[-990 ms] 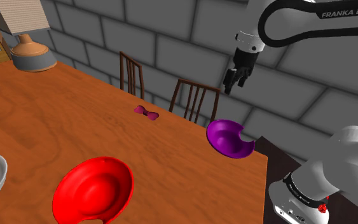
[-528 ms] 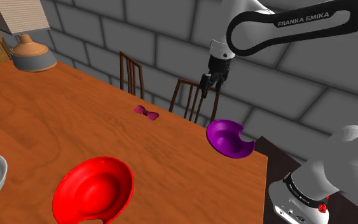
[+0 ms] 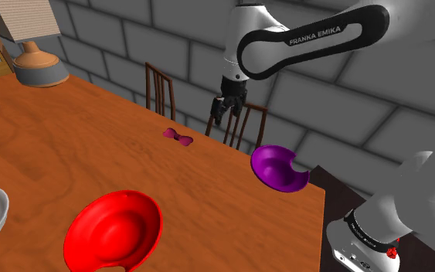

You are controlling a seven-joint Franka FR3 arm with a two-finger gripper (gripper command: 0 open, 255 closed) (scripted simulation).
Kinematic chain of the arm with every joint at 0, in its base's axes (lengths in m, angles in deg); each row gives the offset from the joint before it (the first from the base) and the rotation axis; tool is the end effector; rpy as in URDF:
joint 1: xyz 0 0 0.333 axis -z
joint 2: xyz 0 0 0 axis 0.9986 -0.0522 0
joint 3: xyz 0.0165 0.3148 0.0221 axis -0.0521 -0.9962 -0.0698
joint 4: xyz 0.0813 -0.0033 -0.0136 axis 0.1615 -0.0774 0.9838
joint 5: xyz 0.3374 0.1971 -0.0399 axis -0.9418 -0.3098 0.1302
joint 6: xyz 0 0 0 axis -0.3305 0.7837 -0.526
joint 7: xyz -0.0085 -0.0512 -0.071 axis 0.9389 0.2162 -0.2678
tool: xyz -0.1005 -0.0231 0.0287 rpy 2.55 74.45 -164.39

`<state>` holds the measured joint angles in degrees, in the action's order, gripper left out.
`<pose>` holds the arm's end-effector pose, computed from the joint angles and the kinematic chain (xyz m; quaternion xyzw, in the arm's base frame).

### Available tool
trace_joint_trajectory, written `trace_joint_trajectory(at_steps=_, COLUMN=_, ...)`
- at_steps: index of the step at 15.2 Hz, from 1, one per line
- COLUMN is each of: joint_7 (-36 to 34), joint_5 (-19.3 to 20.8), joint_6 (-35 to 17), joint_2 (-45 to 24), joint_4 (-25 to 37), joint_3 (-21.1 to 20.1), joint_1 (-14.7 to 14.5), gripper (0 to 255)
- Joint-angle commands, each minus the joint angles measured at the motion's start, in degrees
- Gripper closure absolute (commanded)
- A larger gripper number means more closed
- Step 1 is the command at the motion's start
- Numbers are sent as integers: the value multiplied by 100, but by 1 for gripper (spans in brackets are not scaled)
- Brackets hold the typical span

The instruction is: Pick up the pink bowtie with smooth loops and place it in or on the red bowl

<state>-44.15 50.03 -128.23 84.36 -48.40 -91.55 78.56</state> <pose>0.5203 0.1847 0.4201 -0.9979 -0.0640 0.0102 0.0065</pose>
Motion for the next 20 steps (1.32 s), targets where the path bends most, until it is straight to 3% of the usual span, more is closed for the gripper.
trace_joint_trajectory(at_steps=1, joint_7=-72, joint_5=56, joint_6=-73, joint_2=-432, joint_4=387, joint_3=-58, joint_1=-65, gripper=0)
trace_joint_trajectory(at_steps=13, joint_7=-474, joint_5=466, joint_6=-45, joint_2=-2849, joint_4=2978, joint_3=-250, joint_1=-698, gripper=0)
trace_joint_trajectory(at_steps=20, joint_7=-507, joint_5=520, joint_6=-460, joint_2=-3091, joint_4=2803, joint_3=-218, joint_1=-735, gripper=0)
